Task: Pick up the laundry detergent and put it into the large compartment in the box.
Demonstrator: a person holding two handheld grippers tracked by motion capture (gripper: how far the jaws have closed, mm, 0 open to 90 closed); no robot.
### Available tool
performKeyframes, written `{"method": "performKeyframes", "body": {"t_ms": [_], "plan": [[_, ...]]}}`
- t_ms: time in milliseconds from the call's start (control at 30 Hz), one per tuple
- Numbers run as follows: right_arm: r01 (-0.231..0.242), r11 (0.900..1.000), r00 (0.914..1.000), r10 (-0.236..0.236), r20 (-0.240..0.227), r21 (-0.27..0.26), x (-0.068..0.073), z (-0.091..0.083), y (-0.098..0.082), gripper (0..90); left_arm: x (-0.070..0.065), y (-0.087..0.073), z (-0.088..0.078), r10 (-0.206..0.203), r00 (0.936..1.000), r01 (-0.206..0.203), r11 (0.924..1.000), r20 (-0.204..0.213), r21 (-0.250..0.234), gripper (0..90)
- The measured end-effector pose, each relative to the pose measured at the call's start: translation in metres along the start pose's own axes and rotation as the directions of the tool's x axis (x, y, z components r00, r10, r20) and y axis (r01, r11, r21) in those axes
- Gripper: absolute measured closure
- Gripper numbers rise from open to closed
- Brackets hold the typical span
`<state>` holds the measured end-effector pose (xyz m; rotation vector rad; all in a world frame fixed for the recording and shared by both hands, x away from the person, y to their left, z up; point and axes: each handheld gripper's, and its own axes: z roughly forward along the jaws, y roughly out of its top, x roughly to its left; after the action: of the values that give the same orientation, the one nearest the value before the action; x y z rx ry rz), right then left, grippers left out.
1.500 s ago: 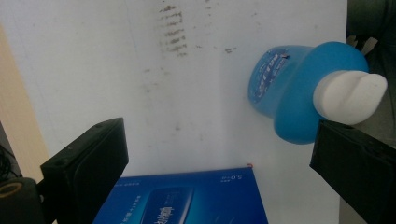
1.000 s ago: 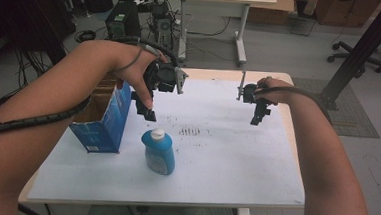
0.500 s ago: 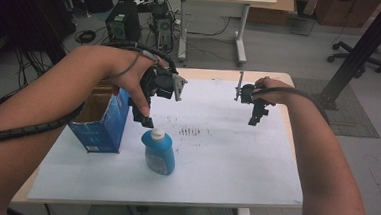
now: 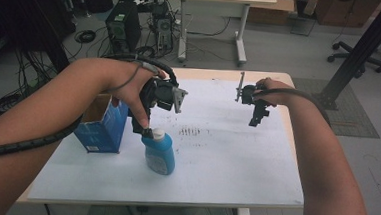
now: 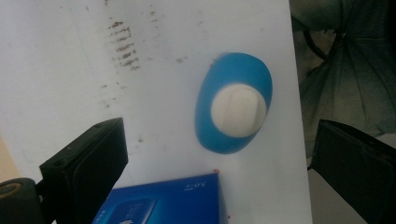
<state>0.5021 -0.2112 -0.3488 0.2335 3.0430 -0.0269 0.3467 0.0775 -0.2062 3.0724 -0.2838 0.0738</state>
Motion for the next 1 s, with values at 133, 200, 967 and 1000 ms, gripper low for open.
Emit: {"method": "performKeyframes", "body": {"t_ms": [133, 200, 967, 1000], "plan": [[-0.003, 1.000, 1.0000, 0.003, -0.002, -0.002, 0.001, 0.001, 0.000, 4.4, -0.002, 0.000, 0.005, 0.000, 1.0000, 0.000, 1.0000, 0.006, 0.004, 4.2], [-0.002, 1.000, 1.0000, 0.002, -0.002, -0.001, 0.001, 0.001, 0.000, 4.4, -0.003, 0.000, 0.006, 0.001, 1.0000, -0.001, 1.0000, 0.005, 0.005, 4.1], [0.001, 1.000, 1.0000, -0.001, -0.007, -0.008, 0.002, 0.008, 0.002, 4.3, -0.012, 0.001, 0.037, 0.021, 0.9995, -0.021, 0.9998, 0.024, -0.008, 4.2], [0.002, 1.000, 1.0000, -0.002, -0.008, -0.008, 0.002, 0.008, 0.002, 4.4, -0.012, 0.001, 0.038, 0.020, 0.9995, -0.020, 0.9998, 0.024, -0.007, 4.1]]}}
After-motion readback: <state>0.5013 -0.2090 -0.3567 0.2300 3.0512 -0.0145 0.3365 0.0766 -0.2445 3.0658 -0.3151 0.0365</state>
